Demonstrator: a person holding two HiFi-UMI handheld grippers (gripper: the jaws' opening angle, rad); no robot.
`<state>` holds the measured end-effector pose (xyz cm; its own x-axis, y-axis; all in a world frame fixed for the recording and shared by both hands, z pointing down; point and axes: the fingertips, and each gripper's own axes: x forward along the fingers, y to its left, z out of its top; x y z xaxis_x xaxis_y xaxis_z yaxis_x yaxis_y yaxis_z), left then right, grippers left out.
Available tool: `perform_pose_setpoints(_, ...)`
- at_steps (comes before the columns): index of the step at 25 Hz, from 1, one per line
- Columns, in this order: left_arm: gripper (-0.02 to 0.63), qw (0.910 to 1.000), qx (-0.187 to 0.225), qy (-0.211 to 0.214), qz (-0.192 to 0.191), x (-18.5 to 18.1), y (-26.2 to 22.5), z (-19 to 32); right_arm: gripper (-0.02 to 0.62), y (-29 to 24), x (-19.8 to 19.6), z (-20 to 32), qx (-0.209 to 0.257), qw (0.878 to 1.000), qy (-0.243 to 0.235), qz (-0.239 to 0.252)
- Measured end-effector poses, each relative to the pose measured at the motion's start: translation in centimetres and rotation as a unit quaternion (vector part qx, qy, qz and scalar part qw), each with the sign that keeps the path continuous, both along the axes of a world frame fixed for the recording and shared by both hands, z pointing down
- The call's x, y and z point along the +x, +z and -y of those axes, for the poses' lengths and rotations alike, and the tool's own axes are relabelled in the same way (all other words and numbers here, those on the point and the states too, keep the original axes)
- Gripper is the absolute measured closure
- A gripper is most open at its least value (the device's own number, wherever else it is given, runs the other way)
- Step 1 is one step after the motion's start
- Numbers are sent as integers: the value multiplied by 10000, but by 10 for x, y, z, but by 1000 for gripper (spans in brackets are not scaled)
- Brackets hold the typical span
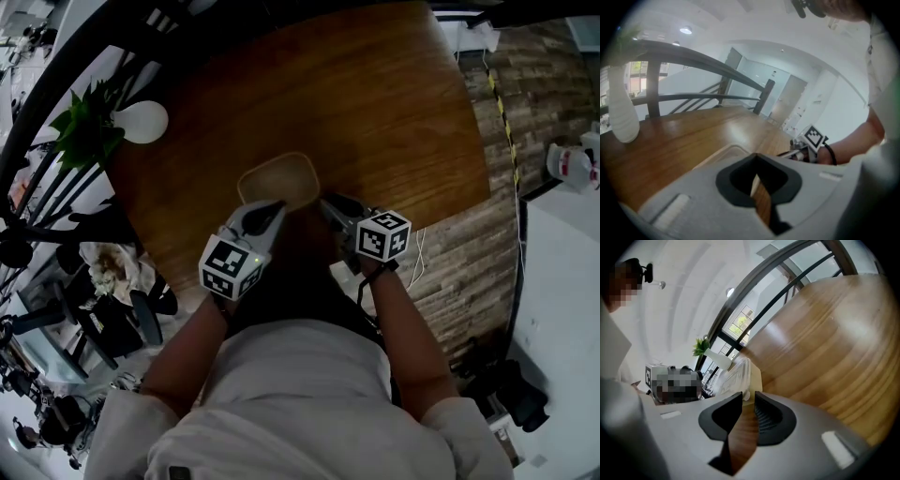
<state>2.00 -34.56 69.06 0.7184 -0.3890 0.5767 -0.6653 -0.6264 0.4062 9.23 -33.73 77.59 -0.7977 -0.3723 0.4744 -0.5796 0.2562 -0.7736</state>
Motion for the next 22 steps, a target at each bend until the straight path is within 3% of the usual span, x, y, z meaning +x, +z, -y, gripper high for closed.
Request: perform_pose_setpoints(22, 603, 10000, -76, -36, -33, -4, 7, 3, 580, 3, -4, 3, -182, 9997, -169, 89)
